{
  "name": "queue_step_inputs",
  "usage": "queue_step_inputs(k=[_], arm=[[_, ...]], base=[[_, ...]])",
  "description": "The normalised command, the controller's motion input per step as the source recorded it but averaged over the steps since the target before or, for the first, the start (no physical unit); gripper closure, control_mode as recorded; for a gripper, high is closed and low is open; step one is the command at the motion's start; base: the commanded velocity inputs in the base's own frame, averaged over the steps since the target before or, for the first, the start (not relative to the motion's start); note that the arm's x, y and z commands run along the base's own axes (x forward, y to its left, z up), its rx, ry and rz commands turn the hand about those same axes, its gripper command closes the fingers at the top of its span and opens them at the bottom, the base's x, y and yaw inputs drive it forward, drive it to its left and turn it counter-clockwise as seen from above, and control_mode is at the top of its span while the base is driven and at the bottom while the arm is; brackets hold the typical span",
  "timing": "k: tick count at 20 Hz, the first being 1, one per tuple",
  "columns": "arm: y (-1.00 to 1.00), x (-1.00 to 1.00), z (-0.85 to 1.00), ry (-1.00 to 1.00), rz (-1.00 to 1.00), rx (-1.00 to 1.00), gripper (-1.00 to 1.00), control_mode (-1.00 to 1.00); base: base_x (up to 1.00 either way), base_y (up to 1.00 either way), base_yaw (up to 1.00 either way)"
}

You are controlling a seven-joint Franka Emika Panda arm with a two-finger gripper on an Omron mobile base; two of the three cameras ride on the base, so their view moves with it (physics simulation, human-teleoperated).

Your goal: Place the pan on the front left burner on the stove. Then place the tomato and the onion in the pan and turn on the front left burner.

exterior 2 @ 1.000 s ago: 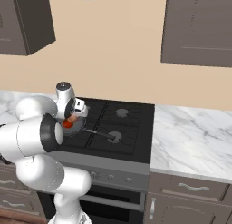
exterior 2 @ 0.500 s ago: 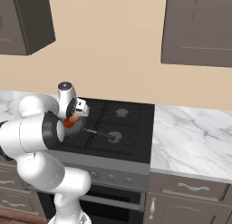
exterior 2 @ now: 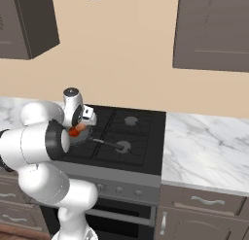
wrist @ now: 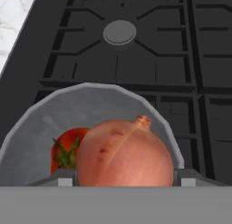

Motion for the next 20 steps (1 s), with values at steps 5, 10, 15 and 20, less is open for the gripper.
queue_step_inputs(k=[5, 10, 15, 20], arm=[[0.00, -0.10, 0.00, 0.00, 0.00, 0.00, -1.00, -1.00], [0.00, -0.05, 0.00, 0.00, 0.00, 0.00, -1.00, -1.00], [0.00, -0.01, 0.00, 0.00, 0.00, 0.00, -1.00, -1.00], [0.00, 0.00, 0.00, 0.01, 0.00, 0.00, -1.00, -1.00]], base=[[0.00, 0.00, 0.00], [0.00, 0.00, 0.00], [0.00, 0.00, 0.00], [0.00, 0.00, 0.00]])
